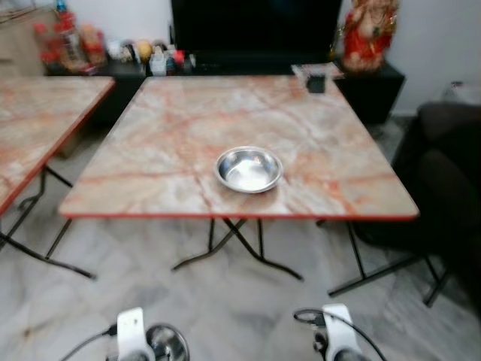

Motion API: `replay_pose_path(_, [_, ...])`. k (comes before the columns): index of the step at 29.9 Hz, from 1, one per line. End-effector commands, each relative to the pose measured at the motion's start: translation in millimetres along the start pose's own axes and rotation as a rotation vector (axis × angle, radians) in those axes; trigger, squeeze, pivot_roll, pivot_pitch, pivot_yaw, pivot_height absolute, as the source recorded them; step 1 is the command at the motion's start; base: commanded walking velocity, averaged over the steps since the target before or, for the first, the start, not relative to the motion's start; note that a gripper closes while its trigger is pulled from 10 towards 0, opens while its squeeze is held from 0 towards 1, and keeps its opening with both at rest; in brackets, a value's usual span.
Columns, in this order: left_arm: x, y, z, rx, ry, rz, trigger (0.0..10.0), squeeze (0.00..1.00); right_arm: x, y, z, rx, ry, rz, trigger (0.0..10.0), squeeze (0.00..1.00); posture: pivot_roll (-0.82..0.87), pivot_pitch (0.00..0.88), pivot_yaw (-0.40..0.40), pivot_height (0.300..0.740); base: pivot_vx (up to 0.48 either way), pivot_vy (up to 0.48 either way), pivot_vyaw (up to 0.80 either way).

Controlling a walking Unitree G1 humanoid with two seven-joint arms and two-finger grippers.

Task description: Setting the table

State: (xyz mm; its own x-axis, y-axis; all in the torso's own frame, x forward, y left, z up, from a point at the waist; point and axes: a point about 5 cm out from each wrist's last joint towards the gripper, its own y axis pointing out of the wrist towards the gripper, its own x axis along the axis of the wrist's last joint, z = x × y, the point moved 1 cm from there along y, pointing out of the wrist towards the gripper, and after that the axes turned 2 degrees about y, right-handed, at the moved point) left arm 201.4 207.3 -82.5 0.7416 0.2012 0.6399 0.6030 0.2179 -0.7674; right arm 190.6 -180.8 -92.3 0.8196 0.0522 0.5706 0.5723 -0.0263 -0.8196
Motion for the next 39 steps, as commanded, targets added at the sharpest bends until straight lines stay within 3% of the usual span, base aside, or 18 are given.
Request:
replay_pose_path(1, [4.2,0.5,-6.5,-0.014,-0.014,-0.012,10.0,0.0,3.2,0.0,-6.8,-0.017,-0.003,-0.009,10.0,0.0,-0.07,0.0,0.003,0.732,0.27,-0.394,0.0])
replay_pose_path(8, [3.7,0.3,-7.0,-0.012,-0.026,-0.012,10.0,0.0,4.9,0.2,-7.7,-0.018,-0.003,-0.012,10.0,0.0,-0.07,0.0,-0.001,0.732,0.268,-0.352,0.0])
replay_pose_path(18, [-1.0,-0.7,-5.9,-0.015,-0.037,-0.007,10.0,0.0,5.2,0.0,-9.4,-0.019,-0.001,-0.015,10.0,0.0,-0.07,0.0,-0.007,0.732,0.0,0.0,0.0])
replay_pose_path(30, [0.4,-0.5,-4.4,0.0,-0.052,-0.015,10.0,0.0,7.4,0.4,-8.6,-0.014,-0.004,-0.019,10.0,0.0,-0.06,0.0,-0.012,0.732,0.0,-0.28,0.0])
replay_pose_path(39, [-1.3,-3.3,24.6,0.145,-0.132,-0.07,10.0,0.0,6.0,0.2,-7.8,-0.008,-0.005,-0.016,10.0,0.0,-0.04,0.0,-0.019,0.732,0.0,0.0,0.0])
